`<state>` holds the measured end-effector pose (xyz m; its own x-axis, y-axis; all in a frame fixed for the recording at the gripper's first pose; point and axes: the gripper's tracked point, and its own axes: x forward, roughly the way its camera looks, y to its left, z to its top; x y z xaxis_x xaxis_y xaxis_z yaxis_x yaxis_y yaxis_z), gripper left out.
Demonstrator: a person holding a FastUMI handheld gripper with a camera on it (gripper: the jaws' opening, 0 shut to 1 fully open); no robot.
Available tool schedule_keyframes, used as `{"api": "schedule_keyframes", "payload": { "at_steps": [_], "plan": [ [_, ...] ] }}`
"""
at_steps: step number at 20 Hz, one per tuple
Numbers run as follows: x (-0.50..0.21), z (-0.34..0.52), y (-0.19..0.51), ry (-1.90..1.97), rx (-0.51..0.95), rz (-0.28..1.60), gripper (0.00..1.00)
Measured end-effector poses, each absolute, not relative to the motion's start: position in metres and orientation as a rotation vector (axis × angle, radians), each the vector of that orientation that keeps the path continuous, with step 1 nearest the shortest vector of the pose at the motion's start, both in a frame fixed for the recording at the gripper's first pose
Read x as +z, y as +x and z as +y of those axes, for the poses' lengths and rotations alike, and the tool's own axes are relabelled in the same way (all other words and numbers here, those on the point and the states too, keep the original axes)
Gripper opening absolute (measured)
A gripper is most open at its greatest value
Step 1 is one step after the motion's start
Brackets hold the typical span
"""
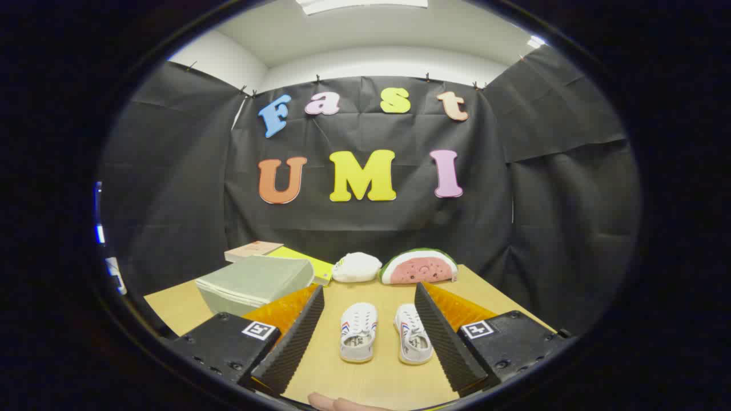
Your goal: Open the storage box then place both shoes into the box .Put the left shoe in first, then the right shoe, with the right side of both shoes facing outward in a uniform manner.
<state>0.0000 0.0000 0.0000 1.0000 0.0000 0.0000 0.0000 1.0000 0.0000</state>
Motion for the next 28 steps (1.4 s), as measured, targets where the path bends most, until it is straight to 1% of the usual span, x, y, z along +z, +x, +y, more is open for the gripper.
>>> {"api": "schedule_keyframes", "payload": {
  "at_steps": [15,19,22,26,28],
  "plan": [
    [-0.026,-0.002,0.02,-0.009,0.023,0.024,1.0],
    [-0.026,0.002,0.047,0.022,0.047,0.079,1.0],
    [-0.019,0.0,0.081,0.025,0.057,0.11,1.0],
    [-0.02,0.014,0.13,0.071,0.139,0.198,1.0],
    [-0.025,0.031,0.155,0.121,0.215,0.266,1.0]
  ]
}}
